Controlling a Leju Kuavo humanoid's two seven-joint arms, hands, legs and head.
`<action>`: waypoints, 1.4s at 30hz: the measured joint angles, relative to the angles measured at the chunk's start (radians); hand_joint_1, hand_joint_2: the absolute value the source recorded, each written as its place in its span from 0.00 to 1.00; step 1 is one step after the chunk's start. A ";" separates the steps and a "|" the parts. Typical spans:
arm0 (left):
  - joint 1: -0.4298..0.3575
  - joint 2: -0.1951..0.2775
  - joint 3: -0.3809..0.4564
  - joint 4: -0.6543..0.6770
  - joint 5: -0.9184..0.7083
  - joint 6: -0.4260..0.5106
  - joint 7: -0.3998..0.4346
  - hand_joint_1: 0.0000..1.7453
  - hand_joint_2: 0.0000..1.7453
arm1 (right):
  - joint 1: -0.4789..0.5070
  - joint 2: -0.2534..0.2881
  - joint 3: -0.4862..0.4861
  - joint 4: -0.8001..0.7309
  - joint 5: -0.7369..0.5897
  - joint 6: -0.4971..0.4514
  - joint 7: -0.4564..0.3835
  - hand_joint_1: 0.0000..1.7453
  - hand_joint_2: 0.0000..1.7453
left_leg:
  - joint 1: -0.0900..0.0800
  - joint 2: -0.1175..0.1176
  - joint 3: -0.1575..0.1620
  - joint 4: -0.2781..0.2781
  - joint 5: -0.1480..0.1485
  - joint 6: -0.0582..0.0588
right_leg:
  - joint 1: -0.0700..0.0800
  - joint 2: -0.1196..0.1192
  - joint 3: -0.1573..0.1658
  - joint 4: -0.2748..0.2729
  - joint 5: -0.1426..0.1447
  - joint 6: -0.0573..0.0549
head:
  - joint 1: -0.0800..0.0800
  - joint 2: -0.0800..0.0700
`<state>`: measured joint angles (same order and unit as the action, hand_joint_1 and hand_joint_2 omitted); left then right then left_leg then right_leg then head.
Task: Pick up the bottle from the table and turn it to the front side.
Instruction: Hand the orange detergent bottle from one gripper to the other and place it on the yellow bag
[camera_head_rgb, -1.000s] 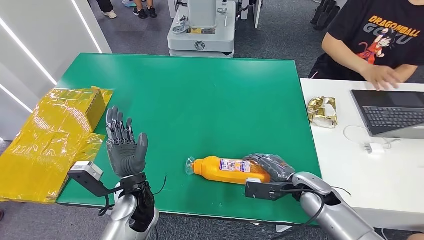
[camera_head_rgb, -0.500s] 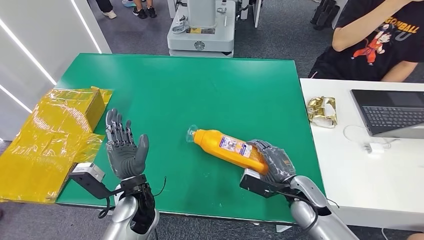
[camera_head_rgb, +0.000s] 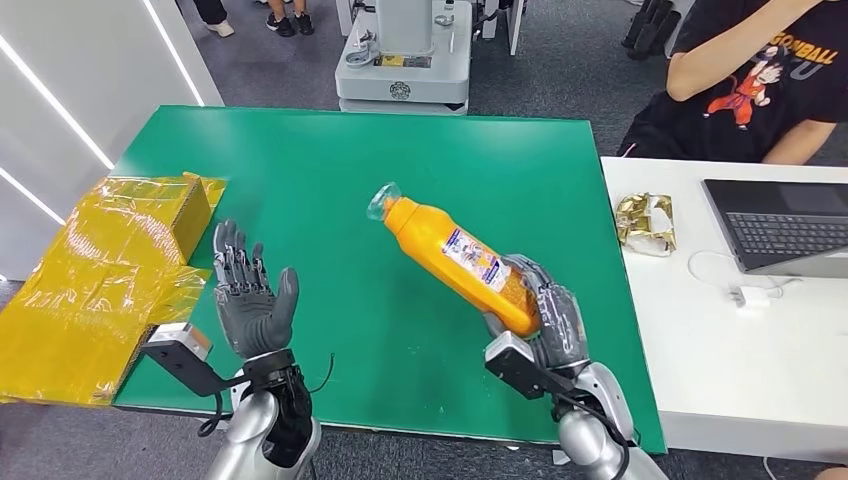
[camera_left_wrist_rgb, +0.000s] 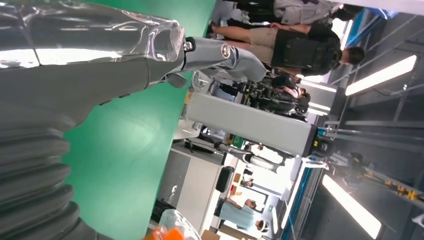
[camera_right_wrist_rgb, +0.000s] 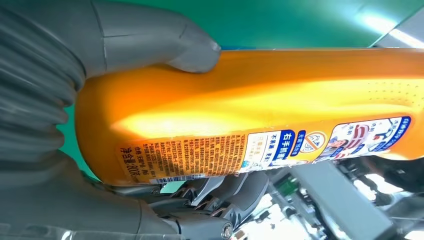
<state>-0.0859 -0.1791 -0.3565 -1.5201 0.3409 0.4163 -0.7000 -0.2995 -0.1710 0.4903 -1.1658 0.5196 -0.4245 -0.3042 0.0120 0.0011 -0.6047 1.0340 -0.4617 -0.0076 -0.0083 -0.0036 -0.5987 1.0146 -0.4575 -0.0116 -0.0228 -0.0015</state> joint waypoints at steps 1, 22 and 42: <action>-0.003 0.000 0.000 0.006 0.004 0.000 0.000 0.00 1.00 | 0.004 0.001 0.001 -0.002 -0.003 0.002 -0.007 1.00 1.00 | 0.000 0.000 0.000 0.000 0.000 0.000 | 0.000 0.000 0.000 0.000 0.000 0.000 | 0.000 0.000; -0.073 0.036 -0.088 0.160 0.009 -0.242 0.142 0.00 1.00 | 0.065 0.031 0.030 -0.045 0.016 -0.035 -0.124 1.00 1.00 | 0.000 0.000 0.000 0.000 0.000 0.000 | 0.000 0.000 0.000 0.000 0.000 0.000 | 0.000 0.000; -0.068 0.031 -0.079 0.182 -0.082 -0.302 0.177 0.00 1.00 | 0.093 0.042 0.036 -0.052 0.067 0.156 -0.073 1.00 1.00 | 0.000 0.000 0.000 0.000 0.000 0.000 | 0.000 0.000 0.000 0.000 0.000 0.000 | 0.000 0.000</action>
<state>-0.1543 -0.1480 -0.4355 -1.3382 0.2590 0.1143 -0.5233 -0.2065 -0.1291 0.5262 -1.2177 0.5864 -0.2686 -0.3771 0.0120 0.0012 -0.6048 1.0340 -0.4617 -0.0076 -0.0083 -0.0035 -0.5989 1.0146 -0.4576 -0.0118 -0.0227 -0.0015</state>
